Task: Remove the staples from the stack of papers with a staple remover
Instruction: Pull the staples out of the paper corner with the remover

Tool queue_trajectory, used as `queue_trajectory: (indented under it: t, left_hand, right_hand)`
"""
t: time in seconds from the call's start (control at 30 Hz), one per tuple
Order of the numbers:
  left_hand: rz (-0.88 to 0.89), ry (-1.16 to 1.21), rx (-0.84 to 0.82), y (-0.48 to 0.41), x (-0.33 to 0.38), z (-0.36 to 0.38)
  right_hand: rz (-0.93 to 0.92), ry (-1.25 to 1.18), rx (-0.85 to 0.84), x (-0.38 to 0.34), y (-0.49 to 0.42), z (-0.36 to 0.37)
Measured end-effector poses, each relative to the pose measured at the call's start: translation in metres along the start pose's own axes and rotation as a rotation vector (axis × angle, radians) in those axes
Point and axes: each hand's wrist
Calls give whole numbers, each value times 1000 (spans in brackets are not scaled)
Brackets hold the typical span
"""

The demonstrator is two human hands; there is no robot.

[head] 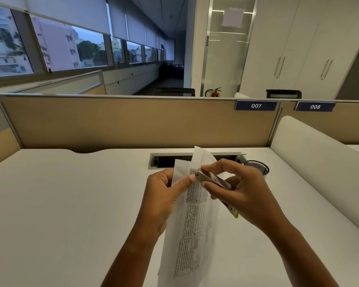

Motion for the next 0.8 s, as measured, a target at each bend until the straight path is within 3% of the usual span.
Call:
queue_trajectory:
  t: [0.33,0.8]
  left_hand:
    - [57,-71,5,3,-1,6]
    - [132,-64,145,0,-1,13]
  right_hand:
    - [14,26,-3,0,0,-4]
    - [-20,-136,219,3,0,26]
Point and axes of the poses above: each hand's wrist, its own y-axis away from the middle knuckle, its own z-axis out of the palm, x = y × z, and after that the axes turned 2 degrees about -x, right-handed
